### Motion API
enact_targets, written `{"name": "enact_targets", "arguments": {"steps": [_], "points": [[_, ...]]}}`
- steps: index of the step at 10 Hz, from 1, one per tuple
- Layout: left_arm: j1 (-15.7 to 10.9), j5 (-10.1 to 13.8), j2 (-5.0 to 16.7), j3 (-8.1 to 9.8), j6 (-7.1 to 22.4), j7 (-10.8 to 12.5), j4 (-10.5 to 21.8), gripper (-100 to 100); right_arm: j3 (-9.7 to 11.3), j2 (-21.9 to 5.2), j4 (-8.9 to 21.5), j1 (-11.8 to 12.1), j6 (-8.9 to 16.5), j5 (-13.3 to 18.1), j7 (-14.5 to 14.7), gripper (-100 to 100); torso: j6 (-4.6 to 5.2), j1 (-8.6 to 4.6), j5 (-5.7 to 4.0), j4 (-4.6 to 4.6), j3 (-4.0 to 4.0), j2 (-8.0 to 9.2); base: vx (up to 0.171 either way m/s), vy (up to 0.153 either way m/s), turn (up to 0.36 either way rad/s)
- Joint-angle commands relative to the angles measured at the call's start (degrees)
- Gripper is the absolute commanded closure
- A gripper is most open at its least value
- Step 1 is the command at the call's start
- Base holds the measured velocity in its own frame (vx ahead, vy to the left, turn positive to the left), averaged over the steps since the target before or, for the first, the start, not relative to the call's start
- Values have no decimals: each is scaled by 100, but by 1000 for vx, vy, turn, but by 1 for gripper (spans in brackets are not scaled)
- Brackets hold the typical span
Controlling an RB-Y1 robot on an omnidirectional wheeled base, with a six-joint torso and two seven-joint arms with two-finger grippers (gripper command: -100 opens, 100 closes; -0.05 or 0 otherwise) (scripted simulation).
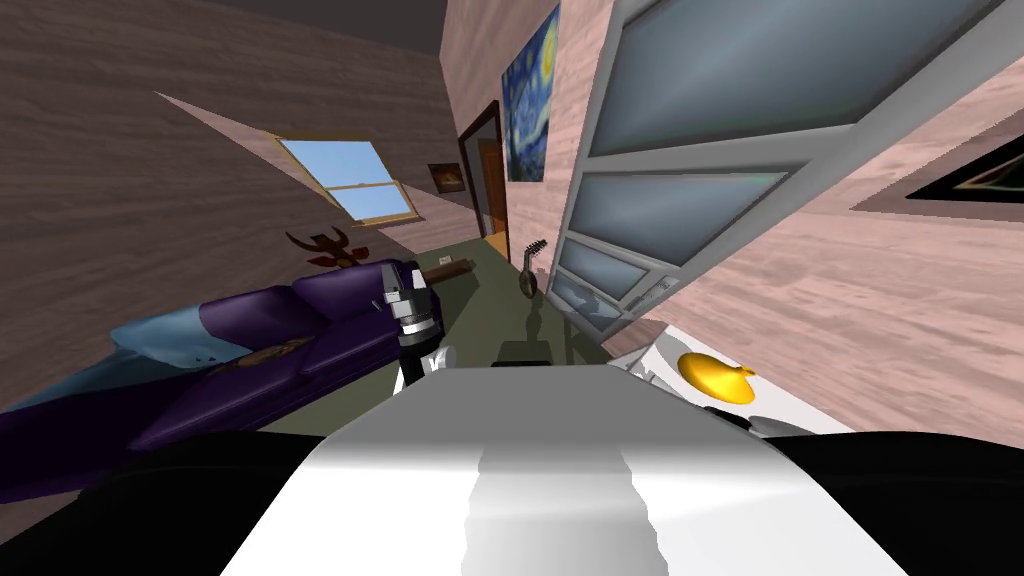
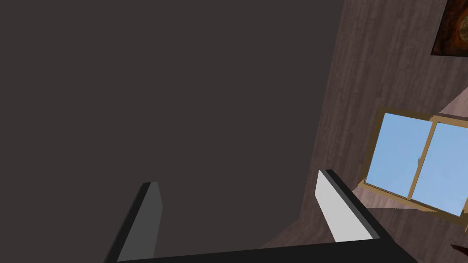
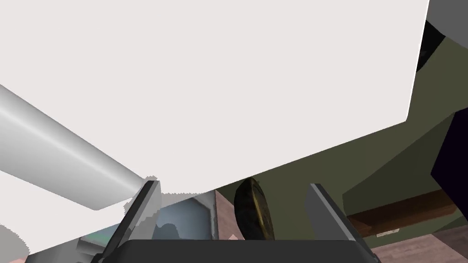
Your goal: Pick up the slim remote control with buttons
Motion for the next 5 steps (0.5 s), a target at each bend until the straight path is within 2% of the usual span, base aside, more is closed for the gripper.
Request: {"name": "enact_targets", "arguments": {"steps": [1,4,5], "points": [[0,0,0,0,0,0,0,0,146,-100,242,57,48,151,29,-100,0,0,0,0,0,0,-7,-83,250],[-1,0,1,0,0,0,0,0,594,-120,891,-29,107,566,75,-100,-4,-25,-4,0,1,1,-9,-126,348],[0,0,1,0,0,0,0,0,729,-89,1058,-55,119,685,89,-100,-4,-21,-5,0,-1,-2,-10,-114,220]]}}
